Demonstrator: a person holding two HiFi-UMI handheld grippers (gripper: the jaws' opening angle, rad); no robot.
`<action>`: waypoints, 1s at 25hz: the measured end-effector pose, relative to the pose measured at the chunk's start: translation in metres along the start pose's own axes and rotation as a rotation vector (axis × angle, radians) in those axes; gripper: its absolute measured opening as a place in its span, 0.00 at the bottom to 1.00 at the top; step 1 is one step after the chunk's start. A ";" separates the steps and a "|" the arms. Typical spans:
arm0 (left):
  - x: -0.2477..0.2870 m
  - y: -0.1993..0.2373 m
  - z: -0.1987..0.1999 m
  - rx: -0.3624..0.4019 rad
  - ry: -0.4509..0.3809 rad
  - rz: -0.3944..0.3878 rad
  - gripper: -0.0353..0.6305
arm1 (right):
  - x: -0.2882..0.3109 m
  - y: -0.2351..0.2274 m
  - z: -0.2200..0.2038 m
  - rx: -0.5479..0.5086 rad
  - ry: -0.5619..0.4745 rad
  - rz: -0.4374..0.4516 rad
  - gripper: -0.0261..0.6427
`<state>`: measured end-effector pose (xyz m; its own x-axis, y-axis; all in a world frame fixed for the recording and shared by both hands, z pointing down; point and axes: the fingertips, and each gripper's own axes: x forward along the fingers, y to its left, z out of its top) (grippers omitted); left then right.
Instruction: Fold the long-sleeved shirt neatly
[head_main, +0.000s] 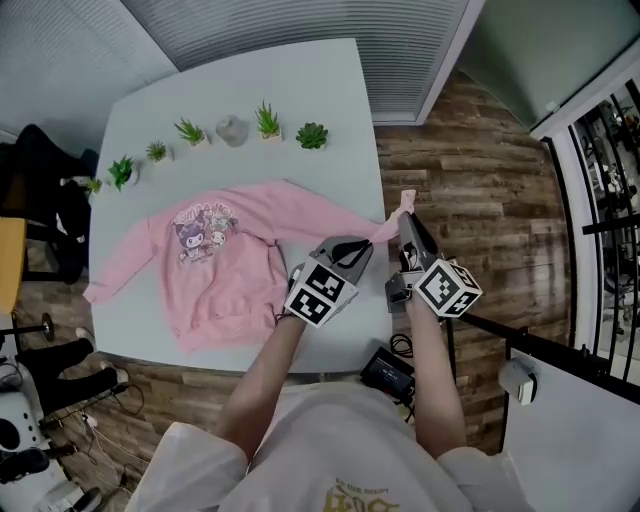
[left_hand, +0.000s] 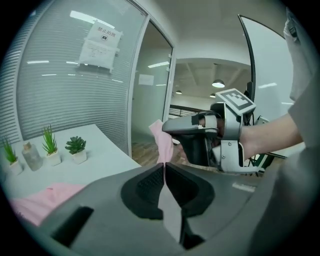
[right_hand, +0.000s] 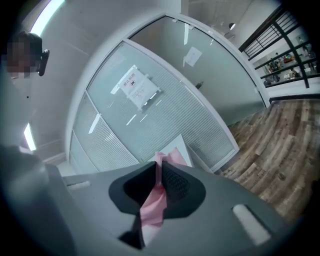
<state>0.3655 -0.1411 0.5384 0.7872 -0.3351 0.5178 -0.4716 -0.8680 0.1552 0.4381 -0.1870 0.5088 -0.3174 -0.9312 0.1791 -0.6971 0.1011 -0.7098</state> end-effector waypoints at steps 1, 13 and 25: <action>-0.002 0.001 0.002 0.003 -0.004 0.009 0.08 | 0.003 0.005 0.002 0.000 -0.005 0.017 0.11; -0.039 0.014 0.026 -0.032 -0.096 0.118 0.08 | 0.035 0.060 0.012 -0.027 0.011 0.170 0.11; -0.078 0.033 0.057 -0.053 -0.234 0.247 0.08 | 0.049 0.131 0.032 -0.215 0.003 0.316 0.11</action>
<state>0.3113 -0.1641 0.4546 0.7135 -0.6132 0.3391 -0.6745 -0.7320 0.0956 0.3516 -0.2308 0.4025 -0.5399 -0.8414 -0.0234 -0.6836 0.4545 -0.5710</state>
